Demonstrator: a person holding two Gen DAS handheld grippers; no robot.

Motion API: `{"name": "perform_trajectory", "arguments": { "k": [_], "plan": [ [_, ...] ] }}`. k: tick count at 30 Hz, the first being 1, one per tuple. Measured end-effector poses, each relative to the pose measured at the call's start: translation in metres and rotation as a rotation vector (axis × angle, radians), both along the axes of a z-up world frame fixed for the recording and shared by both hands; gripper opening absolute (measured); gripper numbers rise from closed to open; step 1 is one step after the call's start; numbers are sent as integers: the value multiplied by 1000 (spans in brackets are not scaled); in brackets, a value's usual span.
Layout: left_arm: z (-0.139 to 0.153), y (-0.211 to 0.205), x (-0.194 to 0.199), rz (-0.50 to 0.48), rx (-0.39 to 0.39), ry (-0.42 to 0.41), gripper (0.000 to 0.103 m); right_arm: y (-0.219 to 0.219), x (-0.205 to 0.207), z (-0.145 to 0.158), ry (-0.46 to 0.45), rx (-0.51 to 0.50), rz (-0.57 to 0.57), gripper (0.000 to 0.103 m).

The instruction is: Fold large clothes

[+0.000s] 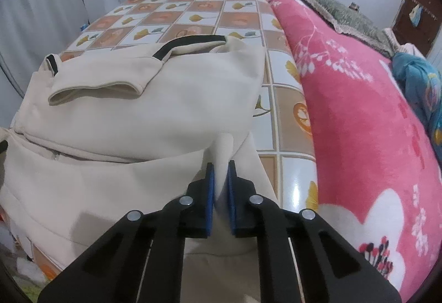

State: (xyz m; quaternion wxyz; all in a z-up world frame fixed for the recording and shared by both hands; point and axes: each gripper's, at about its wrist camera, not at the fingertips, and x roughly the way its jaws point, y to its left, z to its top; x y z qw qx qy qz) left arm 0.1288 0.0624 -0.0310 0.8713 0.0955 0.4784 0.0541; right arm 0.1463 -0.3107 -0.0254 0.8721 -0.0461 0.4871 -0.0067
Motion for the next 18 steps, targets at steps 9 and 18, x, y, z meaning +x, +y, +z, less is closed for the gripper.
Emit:
{"name": "perform_trajectory", "arguments": {
  "k": [9,18],
  "plan": [
    [-1,1,1,0,4,2,13,6,-7,9,-30,-39,-2,8],
    [5,3,-6,9,-24,-42,7,8,-17,19,-59,-25,-2,7]
  ]
}}
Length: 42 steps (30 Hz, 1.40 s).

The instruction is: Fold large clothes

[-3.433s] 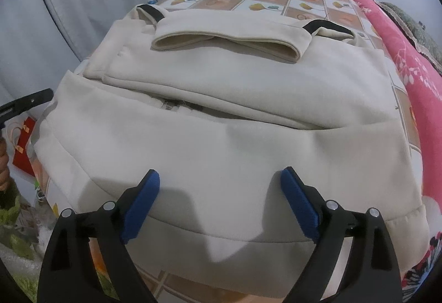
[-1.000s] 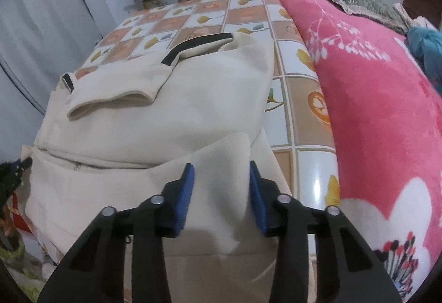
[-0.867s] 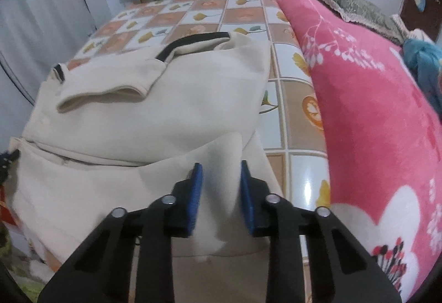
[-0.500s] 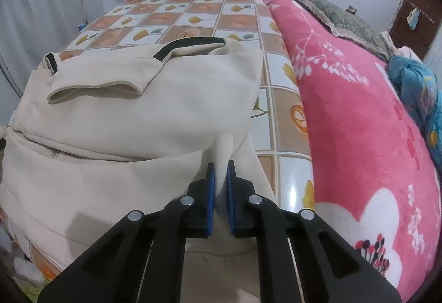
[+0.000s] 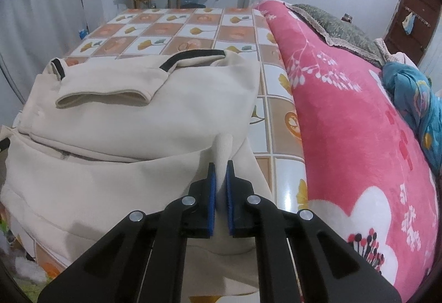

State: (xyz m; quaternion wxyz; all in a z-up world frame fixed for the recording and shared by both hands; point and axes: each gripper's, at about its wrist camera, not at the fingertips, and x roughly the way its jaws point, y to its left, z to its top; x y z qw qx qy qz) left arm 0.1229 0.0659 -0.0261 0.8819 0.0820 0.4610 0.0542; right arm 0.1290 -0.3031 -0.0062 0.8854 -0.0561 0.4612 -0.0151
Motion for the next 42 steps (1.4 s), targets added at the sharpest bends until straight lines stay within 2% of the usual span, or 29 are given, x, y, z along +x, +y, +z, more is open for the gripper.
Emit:
{"name": "perform_trajectory", "arguments": {
  "k": [3,8,11,12,15,18,20,24,26,27,29,30,31,32,34,36,40,42],
  "plan": [
    [13,4,-16,-23,-39,-63,5,1,-13,13,-28,15,-2,6],
    [65,24,-53,-60,-258,-169,4,-2,-47,55,-151,65,-29,5],
    [102,28,-66,-95,-296,-264,4,-2,-54,84,-237,108,-32,5],
    [115,29,-64,-105,-300,-299,4,-2,-52,89,-254,114,-29,5],
    [135,32,-39,-116,-304,-335,4,-2,-30,110,-322,137,-3,5],
    [146,43,9,-102,-290,-369,4,-6,14,124,-384,139,8,5],
    [145,50,46,-87,-271,-371,4,-11,46,125,-396,172,0,5],
    [119,58,126,-66,-276,-296,5,-21,114,103,-346,207,-29,5],
    [91,57,161,-38,-300,-219,5,-23,152,71,-272,216,-42,6],
    [76,57,173,-29,-300,-181,10,-22,164,57,-233,211,-45,7],
    [47,57,193,1,-276,-114,13,-22,194,18,-114,191,-55,14],
    [30,58,203,27,-253,-77,18,-22,206,-5,-42,164,-68,14],
    [20,62,208,58,-227,-52,18,-23,206,-14,-18,147,-75,14],
    [16,67,207,71,-234,-47,18,-24,204,-18,-11,146,-76,15],
    [23,80,193,93,-309,-88,19,-30,188,-12,-42,175,-70,20],
    [33,84,177,87,-326,-118,19,-37,164,4,-87,191,-58,30],
    [50,75,132,-25,-419,-128,19,-48,117,25,-114,287,0,39],
    [49,64,109,-81,-468,-92,28,-45,95,26,-95,332,40,43]
  ]
}}
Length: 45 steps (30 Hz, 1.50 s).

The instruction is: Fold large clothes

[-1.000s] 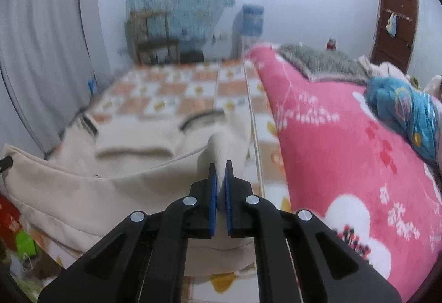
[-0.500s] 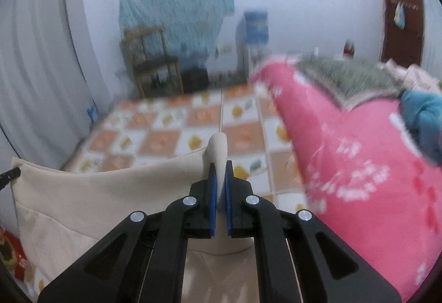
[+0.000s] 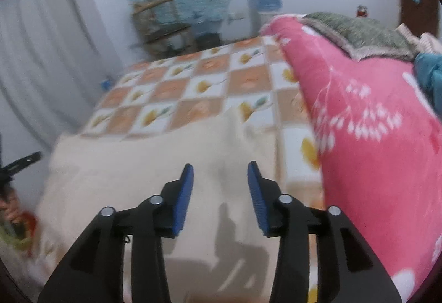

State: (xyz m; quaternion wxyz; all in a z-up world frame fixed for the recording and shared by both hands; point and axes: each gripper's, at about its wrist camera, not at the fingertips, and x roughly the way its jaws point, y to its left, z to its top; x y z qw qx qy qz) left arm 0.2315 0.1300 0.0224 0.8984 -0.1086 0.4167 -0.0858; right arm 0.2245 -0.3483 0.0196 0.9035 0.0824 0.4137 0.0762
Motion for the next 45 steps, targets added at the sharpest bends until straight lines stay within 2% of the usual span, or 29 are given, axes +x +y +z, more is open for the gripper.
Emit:
{"name": "perform_trajectory", "arguments": {
  "k": [2,4,6,7,8,9,11,14,16,18,21,24,27,31,35,38,41,45],
  "plan": [
    [-5,-13,-21,-44,-23,30,36,5,-27,-6,29,7,26,43],
    [-16,-25,-37,-66,-17,53,49,8,-45,-19,60,-18,21,44],
    [-37,-34,-47,-55,65,94,55,5,-56,-39,116,-26,-3,46],
    [-52,-36,-46,-32,119,137,55,1,-60,-56,164,-35,-26,46],
    [-61,-35,-47,-12,153,164,56,-3,-65,-63,165,-34,-41,46],
    [-64,-34,-50,8,174,153,58,-5,-70,-63,160,-30,-59,46],
    [-53,-32,-59,35,177,131,57,-3,-77,-50,157,-54,-74,46],
    [-33,-32,-76,52,178,65,68,5,-94,-27,126,-137,-116,56],
    [-20,-43,-93,43,199,20,80,8,-106,-17,112,-115,-119,64],
    [-11,-58,-104,18,219,-11,86,17,-116,-9,97,-89,-109,74],
    [3,-80,-122,0,237,-48,93,39,-133,-1,66,-86,-88,82],
    [18,-95,-130,-17,227,-80,95,64,-145,8,31,-117,-66,90],
    [31,-111,-136,-39,214,-118,95,83,-156,23,-49,-178,-74,97],
    [46,-128,-136,-44,256,-161,95,101,-163,44,-155,-272,-112,97],
    [56,-137,-131,1,249,-153,95,108,-163,51,-184,-247,-134,97],
    [57,-137,-129,59,259,-147,95,113,-159,47,-172,-222,-125,97],
    [53,-140,-129,86,264,-132,95,119,-152,37,-113,-233,-118,97],
    [37,-146,-119,89,290,-34,95,120,-144,23,-41,-210,-116,97]
  ]
}}
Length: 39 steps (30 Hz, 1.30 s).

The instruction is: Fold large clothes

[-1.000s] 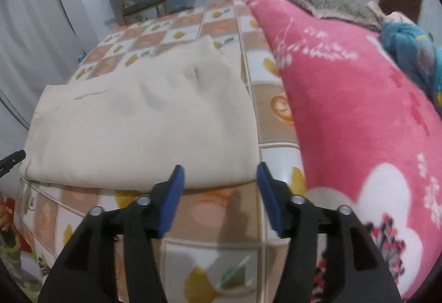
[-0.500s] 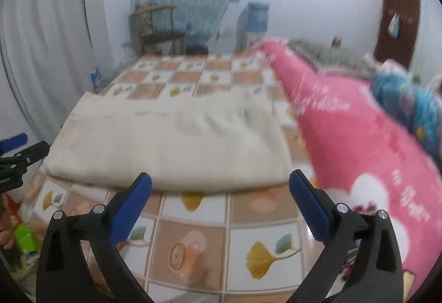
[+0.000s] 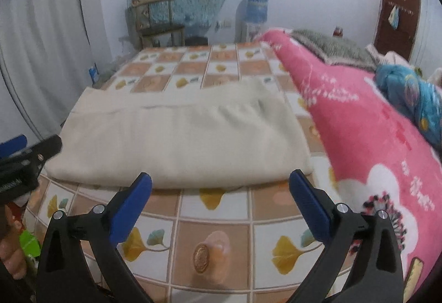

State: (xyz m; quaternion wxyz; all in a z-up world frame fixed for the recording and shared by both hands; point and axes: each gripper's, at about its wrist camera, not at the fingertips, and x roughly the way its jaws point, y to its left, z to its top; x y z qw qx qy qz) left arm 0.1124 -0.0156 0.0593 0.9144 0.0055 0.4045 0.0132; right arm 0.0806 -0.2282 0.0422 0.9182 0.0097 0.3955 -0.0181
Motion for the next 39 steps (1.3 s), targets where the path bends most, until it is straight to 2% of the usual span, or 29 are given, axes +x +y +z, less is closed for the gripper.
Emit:
{"name": "perform_trajectory", "arguments": {
  "k": [3,11,21,39],
  "plan": [
    [-11,-2,3,18,8,47,95,-1,3,-4,20,24,-4,97],
    [-27,-12,4,16,47,101,95,3,10,-12,55,19,-7,97],
    [-27,-14,6,3,55,108,95,4,14,-20,91,19,3,97],
    [-29,-10,9,11,32,123,95,6,17,-20,100,12,7,97]
  ]
}}
